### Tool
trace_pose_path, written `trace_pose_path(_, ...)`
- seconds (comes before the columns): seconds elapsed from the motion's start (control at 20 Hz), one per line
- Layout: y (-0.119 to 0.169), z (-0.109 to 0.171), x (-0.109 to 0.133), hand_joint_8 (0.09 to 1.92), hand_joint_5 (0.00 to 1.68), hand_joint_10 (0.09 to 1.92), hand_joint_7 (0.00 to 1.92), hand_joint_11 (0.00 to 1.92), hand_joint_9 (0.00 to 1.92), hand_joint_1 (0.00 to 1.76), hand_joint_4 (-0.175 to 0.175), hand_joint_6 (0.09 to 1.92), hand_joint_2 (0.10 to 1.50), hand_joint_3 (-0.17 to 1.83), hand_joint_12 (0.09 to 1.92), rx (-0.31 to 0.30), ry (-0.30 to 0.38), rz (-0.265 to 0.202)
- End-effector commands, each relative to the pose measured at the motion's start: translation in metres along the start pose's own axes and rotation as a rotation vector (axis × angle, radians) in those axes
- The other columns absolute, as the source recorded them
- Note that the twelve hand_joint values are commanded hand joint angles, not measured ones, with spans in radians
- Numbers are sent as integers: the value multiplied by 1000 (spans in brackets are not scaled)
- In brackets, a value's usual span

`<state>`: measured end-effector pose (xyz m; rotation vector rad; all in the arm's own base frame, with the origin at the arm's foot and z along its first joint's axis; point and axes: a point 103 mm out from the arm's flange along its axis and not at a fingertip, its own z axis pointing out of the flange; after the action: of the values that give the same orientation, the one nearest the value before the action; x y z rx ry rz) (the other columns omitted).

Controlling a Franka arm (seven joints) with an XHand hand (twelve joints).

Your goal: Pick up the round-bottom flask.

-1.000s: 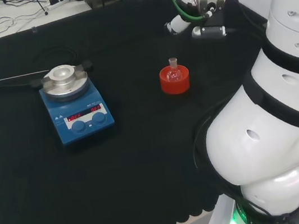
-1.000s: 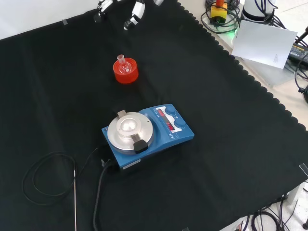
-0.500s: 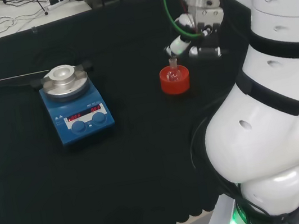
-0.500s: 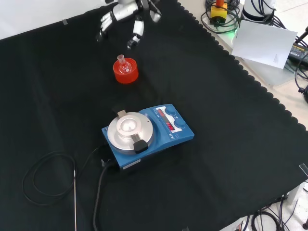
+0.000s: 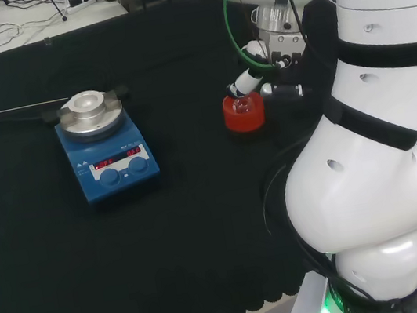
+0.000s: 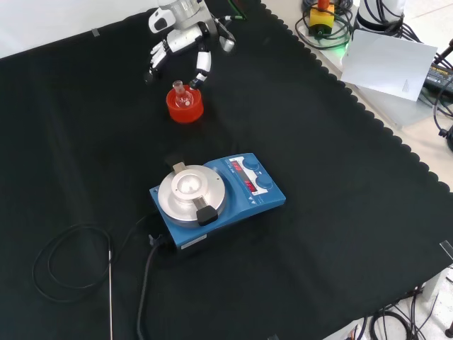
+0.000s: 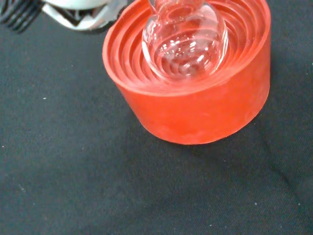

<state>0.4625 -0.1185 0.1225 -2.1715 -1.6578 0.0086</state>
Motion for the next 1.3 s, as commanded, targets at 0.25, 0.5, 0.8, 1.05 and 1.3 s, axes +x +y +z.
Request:
trace_pose_path(0.25, 8, 12, -8, 652, 648, 688, 196, 158, 419, 877, -38, 91, 573, 636, 1393, -12, -3, 4)
trace_pose_path(0.5, 9, 14, -11, 655, 721, 682, 212, 183, 437, 890, -40, 164, 575, 639, 1387, -46, -2, -4)
trace_pose_path(0.8, 12, 15, -10, 662, 716, 671, 237, 218, 468, 910, -49, 537, 585, 645, 1381, -71, -1, -12)
trace_pose_path(1.05, 14, 15, -11, 670, 744, 674, 248, 253, 486, 919, -59, 611, 593, 649, 1370, -107, -2, -13)
trace_pose_path(1.3, 14, 14, -10, 673, 757, 676, 253, 282, 498, 933, -67, 636, 600, 652, 1365, -131, -14, -17)
